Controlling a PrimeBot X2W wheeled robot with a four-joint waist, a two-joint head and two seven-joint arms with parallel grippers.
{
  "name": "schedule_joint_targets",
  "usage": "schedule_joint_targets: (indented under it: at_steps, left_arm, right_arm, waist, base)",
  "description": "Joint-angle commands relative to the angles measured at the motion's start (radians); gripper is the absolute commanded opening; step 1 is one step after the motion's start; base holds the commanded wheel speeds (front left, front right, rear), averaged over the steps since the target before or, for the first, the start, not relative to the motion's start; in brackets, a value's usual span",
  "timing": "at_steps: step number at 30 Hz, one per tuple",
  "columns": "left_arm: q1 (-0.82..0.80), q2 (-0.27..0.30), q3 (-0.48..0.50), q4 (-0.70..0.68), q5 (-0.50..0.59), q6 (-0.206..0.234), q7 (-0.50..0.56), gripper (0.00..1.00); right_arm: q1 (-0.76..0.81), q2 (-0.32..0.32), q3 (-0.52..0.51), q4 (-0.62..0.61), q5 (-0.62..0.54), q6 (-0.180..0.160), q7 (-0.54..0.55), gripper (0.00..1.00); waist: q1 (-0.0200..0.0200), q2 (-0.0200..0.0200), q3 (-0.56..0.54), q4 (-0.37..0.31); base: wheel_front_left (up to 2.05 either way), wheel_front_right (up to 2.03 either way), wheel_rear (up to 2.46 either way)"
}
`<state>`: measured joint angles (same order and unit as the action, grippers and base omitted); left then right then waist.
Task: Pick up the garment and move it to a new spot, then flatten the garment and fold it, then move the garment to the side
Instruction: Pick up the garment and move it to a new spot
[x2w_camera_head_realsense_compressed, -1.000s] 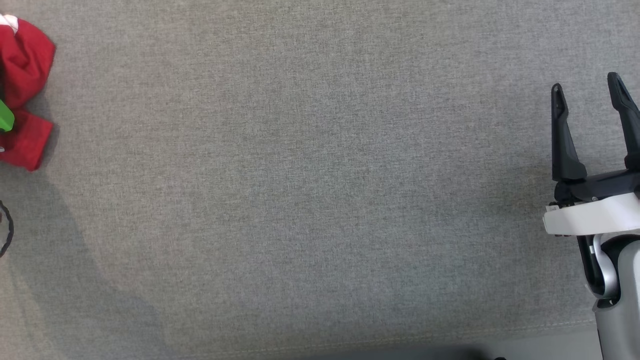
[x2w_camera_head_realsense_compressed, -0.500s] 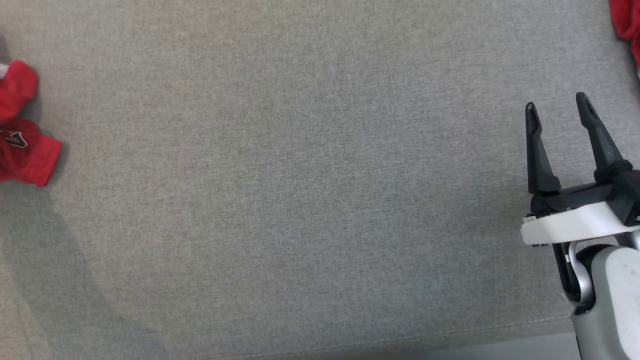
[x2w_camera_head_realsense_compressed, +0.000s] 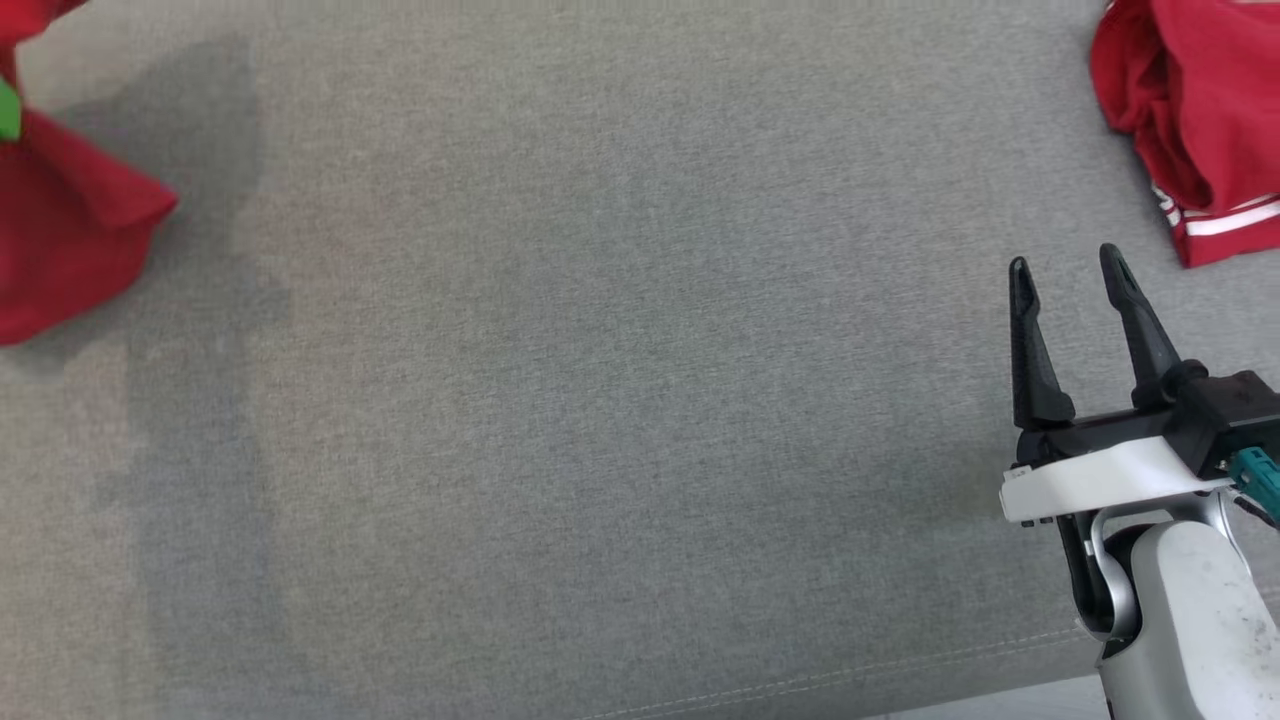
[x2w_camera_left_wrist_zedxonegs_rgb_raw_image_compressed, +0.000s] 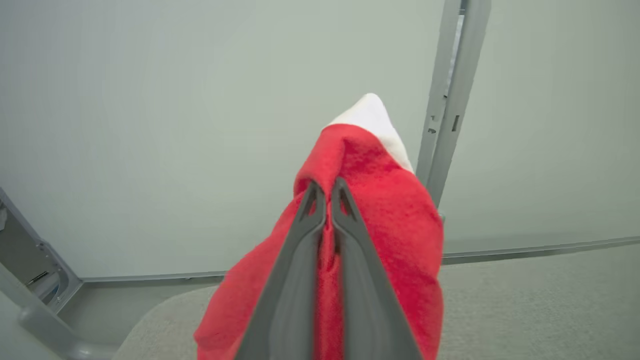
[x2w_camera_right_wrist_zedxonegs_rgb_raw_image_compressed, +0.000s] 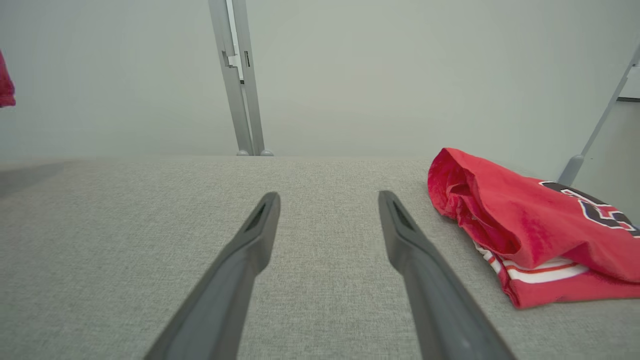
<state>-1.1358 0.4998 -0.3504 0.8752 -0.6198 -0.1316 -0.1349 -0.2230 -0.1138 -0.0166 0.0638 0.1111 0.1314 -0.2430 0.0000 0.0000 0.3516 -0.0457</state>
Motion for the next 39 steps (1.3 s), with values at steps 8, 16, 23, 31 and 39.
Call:
schedule_joint_targets:
  at_steps: [8, 16, 23, 31, 39]
  left_arm:
    - [-0.12, -0.068, -0.089, -0.22, 0.021, 0.002, 0.046, 0.0]
    - [-0.199, -0.198, -0.164, -0.376, 0.028, 0.013, 0.122, 0.0]
    - [-0.132, -0.281, -0.226, -0.444, 0.016, 0.022, 0.141, 0.0]
    - [0.055, -0.299, -0.238, -0.438, -0.033, 0.057, 0.104, 0.0]
    - [0.286, -0.293, -0.265, -0.382, -0.054, 0.072, 0.042, 0.0]
  right_arm:
    - [0.016, 0.033, 0.009, 0.042, 0.025, -0.002, -0.021, 1.0]
    - [-0.009, 0.057, 0.037, 0.052, 0.053, -0.002, -0.022, 1.0]
    - [-0.004, 0.063, 0.056, 0.044, 0.087, -0.002, -0.023, 1.0]
    - [0.009, 0.064, 0.068, 0.044, 0.122, -0.002, -0.023, 1.0]
    - [0.016, 0.063, 0.08, 0.051, 0.139, -0.002, -0.023, 1.0]
  waist:
    - [0.0, 0.0, -0.053, -0.095]
    - [0.0, 0.0, -0.048, -0.188]
    - [0.0, 0.0, -0.043, -0.253]
    - [0.0, 0.0, -0.043, -0.267]
    - [0.0, 0.0, -0.056, -0.26]
  base:
    - [0.0, 0.0, 0.0]
    - [0.0, 0.0, 0.0]
    - [0.0, 0.0, 0.0]
    - [0.0, 0.0, 0.0]
    - [0.0, 0.0, 0.0]
